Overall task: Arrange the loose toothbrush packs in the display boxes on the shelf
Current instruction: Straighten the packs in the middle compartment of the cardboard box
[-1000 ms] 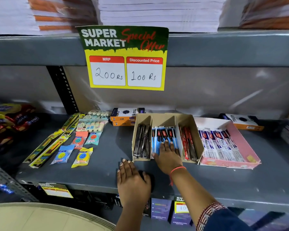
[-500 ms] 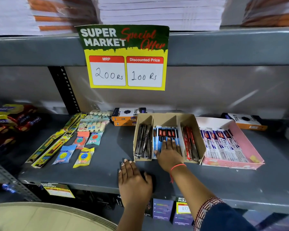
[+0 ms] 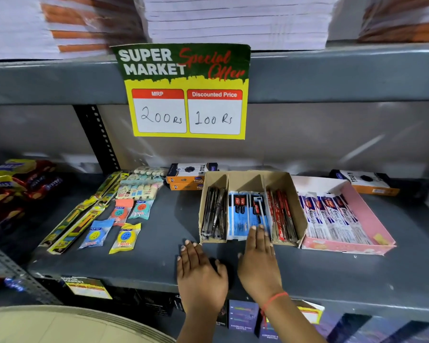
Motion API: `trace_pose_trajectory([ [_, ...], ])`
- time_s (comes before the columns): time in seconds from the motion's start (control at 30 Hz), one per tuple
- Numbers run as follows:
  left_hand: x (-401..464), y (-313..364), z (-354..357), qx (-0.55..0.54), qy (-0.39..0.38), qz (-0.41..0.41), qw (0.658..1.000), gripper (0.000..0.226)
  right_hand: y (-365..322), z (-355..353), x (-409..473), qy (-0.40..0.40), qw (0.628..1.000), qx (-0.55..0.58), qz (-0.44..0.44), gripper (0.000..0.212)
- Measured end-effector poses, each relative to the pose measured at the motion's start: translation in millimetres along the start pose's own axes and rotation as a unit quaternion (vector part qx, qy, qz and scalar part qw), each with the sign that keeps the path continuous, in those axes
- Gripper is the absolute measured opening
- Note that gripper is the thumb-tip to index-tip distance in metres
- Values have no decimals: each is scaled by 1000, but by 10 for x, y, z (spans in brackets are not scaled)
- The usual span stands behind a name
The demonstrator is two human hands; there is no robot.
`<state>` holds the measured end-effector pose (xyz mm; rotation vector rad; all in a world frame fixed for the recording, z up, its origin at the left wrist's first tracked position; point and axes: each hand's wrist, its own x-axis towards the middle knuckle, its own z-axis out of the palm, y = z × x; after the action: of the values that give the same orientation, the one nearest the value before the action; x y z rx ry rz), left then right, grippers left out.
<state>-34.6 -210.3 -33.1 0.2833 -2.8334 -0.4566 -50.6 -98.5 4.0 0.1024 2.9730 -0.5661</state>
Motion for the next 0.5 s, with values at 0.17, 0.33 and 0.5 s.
trace_pose_trajectory([
  [0.17, 11, -4, 23, -6, 10, -4, 1000, 66, 73, 22, 63, -12, 999, -28, -16, 59],
  [0.33, -1, 11, 10, -3, 2, -2, 1000, 65, 9, -3, 136, -32, 997, -60, -22, 59],
  [0.5, 5, 1, 12, -6, -11, 1, 1000, 65, -34, -85, 284, -26, 999, -34, -14, 61],
])
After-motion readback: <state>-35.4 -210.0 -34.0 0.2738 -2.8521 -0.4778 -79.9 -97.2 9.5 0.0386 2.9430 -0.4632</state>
